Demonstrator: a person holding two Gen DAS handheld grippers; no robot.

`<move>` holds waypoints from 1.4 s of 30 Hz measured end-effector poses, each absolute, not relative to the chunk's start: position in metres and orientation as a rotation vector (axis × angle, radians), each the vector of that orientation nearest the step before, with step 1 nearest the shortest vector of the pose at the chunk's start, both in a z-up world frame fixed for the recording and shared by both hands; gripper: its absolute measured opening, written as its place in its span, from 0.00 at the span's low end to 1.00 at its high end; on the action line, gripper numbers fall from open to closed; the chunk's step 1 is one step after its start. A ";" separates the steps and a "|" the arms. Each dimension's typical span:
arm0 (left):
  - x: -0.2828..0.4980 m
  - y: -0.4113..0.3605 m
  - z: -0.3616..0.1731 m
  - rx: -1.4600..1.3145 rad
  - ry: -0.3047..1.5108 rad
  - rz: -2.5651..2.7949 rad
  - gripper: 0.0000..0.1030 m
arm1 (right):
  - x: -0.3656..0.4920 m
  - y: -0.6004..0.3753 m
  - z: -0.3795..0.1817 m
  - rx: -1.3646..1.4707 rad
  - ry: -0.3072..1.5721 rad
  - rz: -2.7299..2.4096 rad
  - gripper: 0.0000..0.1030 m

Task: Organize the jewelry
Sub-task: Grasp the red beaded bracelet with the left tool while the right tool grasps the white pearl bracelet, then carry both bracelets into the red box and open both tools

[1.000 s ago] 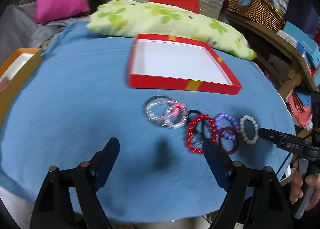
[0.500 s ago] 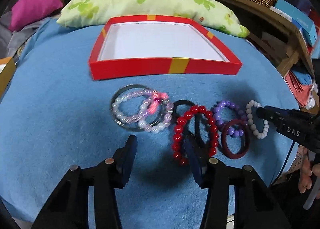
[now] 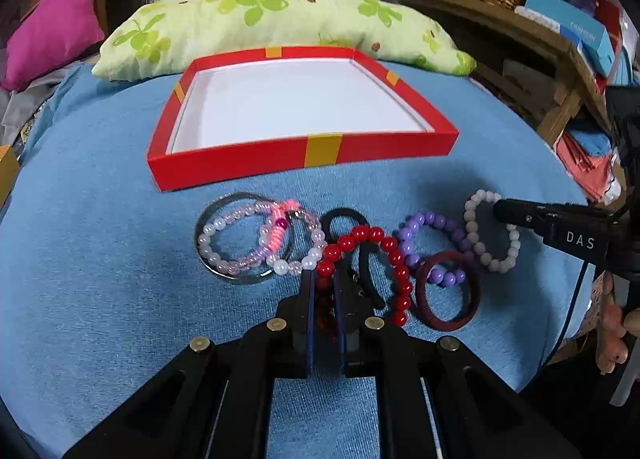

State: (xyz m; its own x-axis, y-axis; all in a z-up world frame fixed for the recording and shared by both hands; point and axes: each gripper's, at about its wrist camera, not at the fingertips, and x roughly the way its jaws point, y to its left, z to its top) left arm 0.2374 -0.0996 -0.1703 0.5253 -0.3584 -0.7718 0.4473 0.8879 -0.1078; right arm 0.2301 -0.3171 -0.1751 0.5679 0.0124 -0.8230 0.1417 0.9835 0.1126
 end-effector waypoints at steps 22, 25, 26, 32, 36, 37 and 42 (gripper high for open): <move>0.283 -0.076 -0.050 -0.030 0.649 -0.547 0.09 | 0.265 -0.308 -0.090 0.331 0.654 0.109 0.10; 0.318 -0.081 -0.050 -0.068 0.653 -0.524 0.09 | 0.300 -0.307 -0.093 0.366 0.671 0.129 0.10; 0.333 -0.083 -0.053 -0.079 0.656 -0.519 0.09 | 0.313 -0.306 -0.095 0.373 0.684 0.131 0.10; 0.402 -0.088 -0.089 -0.122 0.755 -0.460 0.09 | 0.378 -0.301 -0.114 0.388 0.738 0.130 0.11; 0.428 -0.095 -0.093 -0.126 0.766 -0.455 0.09 | 0.416 -0.303 -0.121 0.410 0.751 0.136 0.11; 0.434 -0.097 -0.092 -0.125 0.762 -0.459 0.09 | 0.423 -0.304 -0.122 0.413 0.752 0.138 0.11; 0.464 -0.114 -0.089 -0.109 0.754 -0.501 0.09 | 0.460 -0.307 -0.128 0.427 0.766 0.150 0.11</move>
State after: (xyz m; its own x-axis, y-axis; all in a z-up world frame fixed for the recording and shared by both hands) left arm 0.4643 -0.1141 -0.0891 0.6176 -0.4729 -0.6285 0.3962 0.8773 -0.2708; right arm 0.4601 -0.3072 -0.1281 0.7148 0.2843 -0.6389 0.0221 0.9040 0.4270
